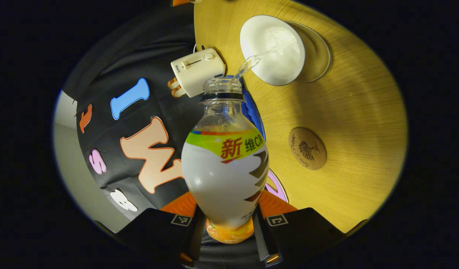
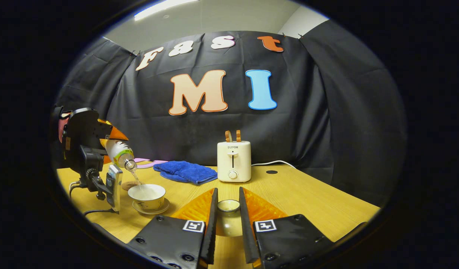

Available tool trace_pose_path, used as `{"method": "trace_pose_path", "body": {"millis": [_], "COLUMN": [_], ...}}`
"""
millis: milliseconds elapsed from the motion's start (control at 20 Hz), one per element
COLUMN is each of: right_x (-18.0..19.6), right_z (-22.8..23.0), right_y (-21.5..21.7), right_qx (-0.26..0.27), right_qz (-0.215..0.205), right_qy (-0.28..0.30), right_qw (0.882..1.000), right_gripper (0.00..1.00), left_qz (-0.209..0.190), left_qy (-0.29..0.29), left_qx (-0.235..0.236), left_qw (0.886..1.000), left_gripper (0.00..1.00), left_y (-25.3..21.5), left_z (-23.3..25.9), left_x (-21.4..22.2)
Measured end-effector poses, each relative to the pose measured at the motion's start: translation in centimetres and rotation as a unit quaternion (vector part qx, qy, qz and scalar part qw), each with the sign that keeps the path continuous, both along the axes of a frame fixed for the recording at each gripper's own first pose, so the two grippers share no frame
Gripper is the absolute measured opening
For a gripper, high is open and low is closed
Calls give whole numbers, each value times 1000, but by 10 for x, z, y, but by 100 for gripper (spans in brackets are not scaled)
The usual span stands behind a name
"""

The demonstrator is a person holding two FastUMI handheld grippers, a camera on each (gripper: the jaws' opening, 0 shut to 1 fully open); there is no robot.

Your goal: Open the teacup lid with one hand, grasp the water bottle and pour water into the teacup with the other hand; after pouring, place the water bottle on the coaster and then close the teacup lid.

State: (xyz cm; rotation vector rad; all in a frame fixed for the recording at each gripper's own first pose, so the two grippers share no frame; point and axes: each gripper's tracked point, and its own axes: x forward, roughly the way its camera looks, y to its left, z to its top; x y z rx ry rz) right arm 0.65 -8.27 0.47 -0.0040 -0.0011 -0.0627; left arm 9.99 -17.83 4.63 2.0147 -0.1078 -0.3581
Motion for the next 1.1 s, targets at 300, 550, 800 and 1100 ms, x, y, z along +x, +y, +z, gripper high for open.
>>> {"method": "trace_pose_path", "body": {"millis": [300,550,800,1100], "right_x": [0,0,0,0], "right_z": [0,0,0,0], "right_y": [0,0,0,0], "right_qx": [0,0,0,0], "right_qz": [0,0,0,0], "right_qy": [0,0,0,0], "right_qw": [1000,1000,1000,1000], "right_gripper": [34,34,34,35], "left_qz": [-14,-25,-27,0], "left_qy": [-18,-33,-28,45], "left_qx": [38,51,45,-64], "left_qw": [999,998,998,997], "left_gripper": [57,57,57,57], "left_y": [-4,-11,-12,1], "left_z": [16,27,26,-6], "left_x": [1,-1,-1,-1]}}
